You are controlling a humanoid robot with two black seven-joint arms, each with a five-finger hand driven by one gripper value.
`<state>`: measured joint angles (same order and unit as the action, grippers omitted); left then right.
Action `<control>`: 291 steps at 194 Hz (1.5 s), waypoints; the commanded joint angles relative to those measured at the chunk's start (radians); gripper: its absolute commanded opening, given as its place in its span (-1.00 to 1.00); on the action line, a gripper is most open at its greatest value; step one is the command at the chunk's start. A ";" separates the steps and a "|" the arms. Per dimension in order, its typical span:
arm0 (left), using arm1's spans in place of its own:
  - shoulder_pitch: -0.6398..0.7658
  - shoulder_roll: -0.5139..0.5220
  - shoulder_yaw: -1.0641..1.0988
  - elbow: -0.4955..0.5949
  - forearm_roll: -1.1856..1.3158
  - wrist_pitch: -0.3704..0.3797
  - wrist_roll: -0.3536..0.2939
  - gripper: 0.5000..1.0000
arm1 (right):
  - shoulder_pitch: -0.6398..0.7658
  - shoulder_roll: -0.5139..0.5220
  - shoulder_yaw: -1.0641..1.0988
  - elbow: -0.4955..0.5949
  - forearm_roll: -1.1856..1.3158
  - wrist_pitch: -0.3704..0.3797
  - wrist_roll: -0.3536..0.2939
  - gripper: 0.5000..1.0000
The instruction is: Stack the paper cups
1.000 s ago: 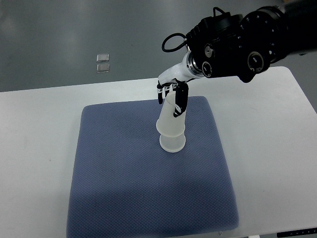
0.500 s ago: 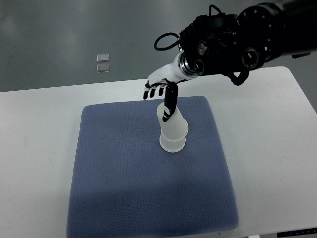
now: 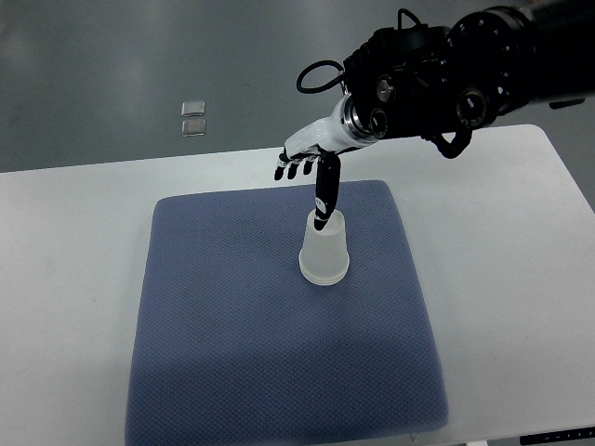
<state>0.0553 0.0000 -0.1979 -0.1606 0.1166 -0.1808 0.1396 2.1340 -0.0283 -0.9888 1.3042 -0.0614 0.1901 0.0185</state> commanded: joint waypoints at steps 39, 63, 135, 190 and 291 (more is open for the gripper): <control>0.000 0.000 0.000 0.003 0.000 0.000 0.000 1.00 | -0.287 -0.124 0.168 -0.255 0.120 -0.115 0.032 0.69; -0.002 0.000 0.002 0.003 0.000 0.000 0.000 1.00 | -0.427 -0.156 0.312 -0.333 0.150 -0.187 0.034 0.69; -0.002 0.000 0.002 -0.001 0.000 0.000 0.000 1.00 | -0.858 -0.170 0.960 -0.626 0.238 -0.297 0.060 0.69; -0.005 0.000 0.002 -0.004 0.000 0.001 0.000 1.00 | -1.152 -0.174 1.417 -0.672 0.244 -0.120 0.176 0.69; -0.015 0.000 0.000 -0.002 -0.002 0.004 0.000 1.00 | -1.283 -0.180 1.539 -0.686 0.227 0.066 0.193 0.70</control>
<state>0.0415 0.0000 -0.1972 -0.1631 0.1164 -0.1778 0.1404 0.8606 -0.2088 0.5507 0.6197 0.1666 0.2454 0.1988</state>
